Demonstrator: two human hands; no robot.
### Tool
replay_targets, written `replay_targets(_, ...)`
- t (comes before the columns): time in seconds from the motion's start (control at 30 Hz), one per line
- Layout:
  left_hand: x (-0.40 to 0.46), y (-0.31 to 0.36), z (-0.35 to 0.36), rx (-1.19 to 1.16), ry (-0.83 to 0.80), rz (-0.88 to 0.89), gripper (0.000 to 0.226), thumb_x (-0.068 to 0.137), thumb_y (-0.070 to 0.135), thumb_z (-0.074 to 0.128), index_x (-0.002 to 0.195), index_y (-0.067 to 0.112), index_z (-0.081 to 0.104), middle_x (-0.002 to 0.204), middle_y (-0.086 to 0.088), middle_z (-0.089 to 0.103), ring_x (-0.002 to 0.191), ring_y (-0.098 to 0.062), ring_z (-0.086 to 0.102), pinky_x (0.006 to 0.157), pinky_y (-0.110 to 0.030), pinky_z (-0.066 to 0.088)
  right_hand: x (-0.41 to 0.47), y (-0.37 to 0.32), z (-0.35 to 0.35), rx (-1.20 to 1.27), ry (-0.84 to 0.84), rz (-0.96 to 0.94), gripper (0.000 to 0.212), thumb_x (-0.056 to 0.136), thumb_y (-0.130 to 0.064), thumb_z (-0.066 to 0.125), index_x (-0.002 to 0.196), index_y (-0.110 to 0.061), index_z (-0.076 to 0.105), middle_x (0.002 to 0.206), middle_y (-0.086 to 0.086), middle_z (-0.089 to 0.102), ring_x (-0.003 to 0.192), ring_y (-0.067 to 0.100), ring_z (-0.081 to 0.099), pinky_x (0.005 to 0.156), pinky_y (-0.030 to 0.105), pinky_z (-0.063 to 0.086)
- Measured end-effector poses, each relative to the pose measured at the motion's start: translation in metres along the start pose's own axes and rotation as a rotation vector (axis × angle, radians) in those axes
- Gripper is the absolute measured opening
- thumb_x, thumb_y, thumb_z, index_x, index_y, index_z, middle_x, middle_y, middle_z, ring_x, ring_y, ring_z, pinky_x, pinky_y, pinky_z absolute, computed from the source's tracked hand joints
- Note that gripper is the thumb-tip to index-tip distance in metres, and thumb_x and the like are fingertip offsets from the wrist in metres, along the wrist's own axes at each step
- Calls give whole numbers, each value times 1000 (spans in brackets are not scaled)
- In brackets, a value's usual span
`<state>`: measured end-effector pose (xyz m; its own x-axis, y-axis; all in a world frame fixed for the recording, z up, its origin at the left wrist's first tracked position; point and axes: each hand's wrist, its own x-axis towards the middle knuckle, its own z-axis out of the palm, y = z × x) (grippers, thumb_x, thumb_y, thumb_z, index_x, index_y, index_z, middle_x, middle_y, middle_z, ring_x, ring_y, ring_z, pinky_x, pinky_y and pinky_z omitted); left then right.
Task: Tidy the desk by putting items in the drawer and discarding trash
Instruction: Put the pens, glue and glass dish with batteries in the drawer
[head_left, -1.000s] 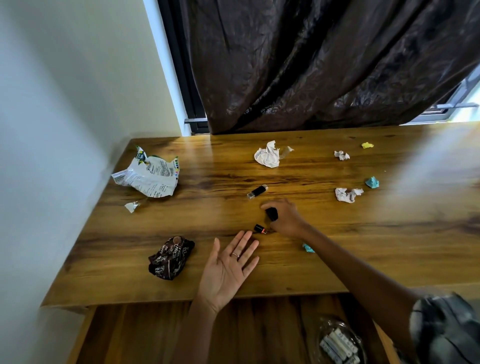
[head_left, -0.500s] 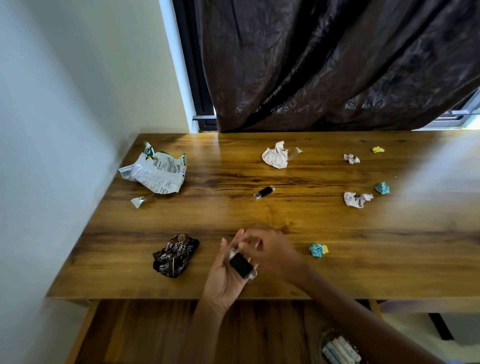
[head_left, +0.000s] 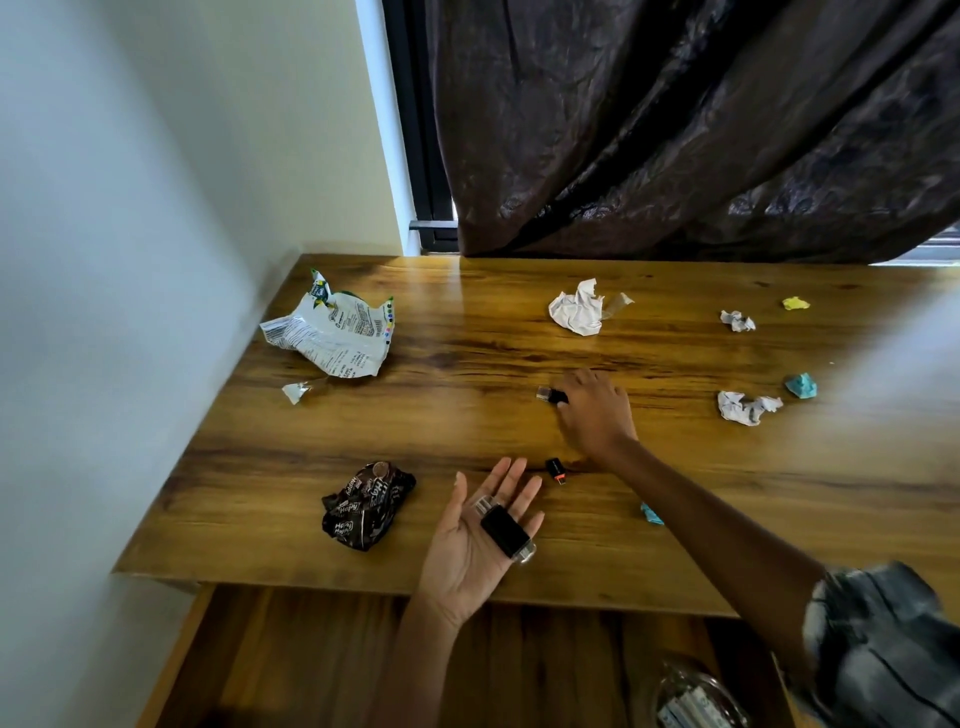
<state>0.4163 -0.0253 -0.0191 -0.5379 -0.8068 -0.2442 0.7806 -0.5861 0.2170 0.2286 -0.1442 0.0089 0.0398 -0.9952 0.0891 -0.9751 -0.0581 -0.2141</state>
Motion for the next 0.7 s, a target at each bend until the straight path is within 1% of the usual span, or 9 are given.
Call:
replay_targets(0.1, 1, 1, 2, 2, 2, 2, 92, 67, 32, 84, 143, 9, 37, 145, -12, 44, 133, -30, 43, 110, -53, 26, -27, -13, -16, 349, 5, 125, 22, 88, -29, 56, 108, -20, 59, 108, 0, 58, 92, 14, 54, 75, 30, 47)
replay_targets(0.17, 1, 1, 5, 10, 17, 6, 93, 65, 33, 85, 142, 8, 38, 144, -13, 45, 133, -30, 43, 110, -51, 28, -55, -29, -28, 508, -34, 103, 20, 88, -30, 58, 106, -22, 61, 98, -4, 61, 81, 10, 57, 68, 25, 48)
replay_targets(0.23, 0, -1, 8, 19, 26, 11, 90, 67, 33, 83, 141, 6, 39, 144, -17, 44, 134, -30, 41, 111, -49, 29, -85, -46, -32, 572, -131, 30, 21, 87, -30, 59, 106, -22, 62, 95, -7, 64, 81, 6, 59, 70, 22, 52)
replay_targets(0.3, -3, -2, 11, 36, 38, 26, 86, 70, 31, 82, 140, 4, 40, 142, -20, 45, 134, -31, 41, 111, -46, 31, -106, -56, -28, 597, -180, -25, 22, 86, -33, 59, 104, -22, 65, 94, -7, 66, 82, 4, 61, 74, 26, 54)
replay_targets(0.43, -7, -4, 20, 9, 98, 74, 84, 67, 23, 84, 137, 3, 43, 139, -17, 50, 126, -27, 51, 103, -43, 42, -110, -51, -20, 588, -63, 43, 18, 92, -29, 53, 101, -20, 65, 92, -5, 66, 78, 5, 61, 70, 22, 52)
replay_targets(0.47, -8, -6, 21, 9, 120, 78, 76, 71, 22, 79, 137, 3, 44, 136, -16, 53, 121, -27, 55, 100, -42, 45, -107, -46, -18, 555, -8, 64, 17, 92, -27, 52, 103, -20, 64, 96, -4, 65, 82, 6, 60, 72, 22, 52)
replay_targets(0.53, -11, -9, 22, 28, 162, 81, 56, 85, 22, 62, 136, 5, 45, 133, -14, 56, 113, -26, 62, 95, -40, 50, -100, -36, -13, 461, 50, 71, 24, 93, -25, 51, 114, -20, 60, 114, -1, 59, 100, 10, 55, 83, 26, 50)
replay_targets(0.6, -15, -12, 21, 84, 189, 98, 46, 91, 21, 50, 136, 8, 46, 133, -12, 57, 114, -24, 61, 92, -37, 53, -95, -29, -6, 351, -22, 52, 35, 94, -28, 49, 128, -23, 51, 129, -1, 47, 118, 15, 44, 94, 29, 43)
replay_targets(0.7, -21, -14, 23, 173, 191, 107, 44, 92, 19, 50, 135, 9, 47, 132, -11, 58, 115, -23, 61, 83, -34, 57, -96, -25, 4, 254, -63, 16, 36, 94, -27, 48, 129, -23, 48, 130, 1, 43, 122, 16, 37, 99, 29, 38)
